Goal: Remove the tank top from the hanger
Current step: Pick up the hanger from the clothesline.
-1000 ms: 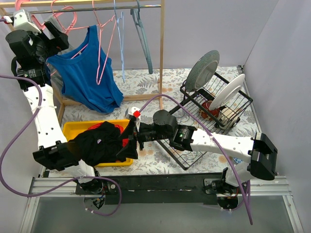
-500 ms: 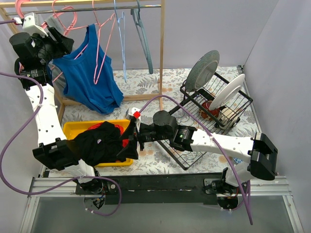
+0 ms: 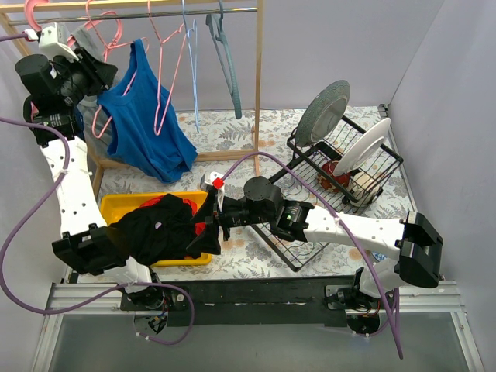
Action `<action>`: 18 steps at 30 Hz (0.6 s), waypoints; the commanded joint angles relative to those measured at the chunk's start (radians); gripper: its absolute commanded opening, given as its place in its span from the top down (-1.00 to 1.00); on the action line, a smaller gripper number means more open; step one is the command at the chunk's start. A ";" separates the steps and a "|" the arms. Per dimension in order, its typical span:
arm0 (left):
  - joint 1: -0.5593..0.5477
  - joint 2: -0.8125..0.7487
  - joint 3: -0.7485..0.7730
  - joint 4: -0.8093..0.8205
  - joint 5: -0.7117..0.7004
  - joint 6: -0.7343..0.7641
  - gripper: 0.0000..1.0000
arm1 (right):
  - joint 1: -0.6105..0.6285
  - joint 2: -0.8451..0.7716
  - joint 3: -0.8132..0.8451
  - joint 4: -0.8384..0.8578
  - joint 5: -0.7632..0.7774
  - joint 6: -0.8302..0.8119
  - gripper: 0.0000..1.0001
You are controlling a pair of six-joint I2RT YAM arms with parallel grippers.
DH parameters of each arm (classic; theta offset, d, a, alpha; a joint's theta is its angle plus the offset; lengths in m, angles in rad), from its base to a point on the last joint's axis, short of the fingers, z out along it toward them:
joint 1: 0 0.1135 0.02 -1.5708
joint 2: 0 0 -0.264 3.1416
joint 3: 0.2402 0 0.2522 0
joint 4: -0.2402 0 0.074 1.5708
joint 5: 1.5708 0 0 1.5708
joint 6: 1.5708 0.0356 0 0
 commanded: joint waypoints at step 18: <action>0.004 0.084 0.135 0.003 0.040 -0.031 0.42 | -0.003 -0.020 0.004 0.032 0.006 -0.009 -0.92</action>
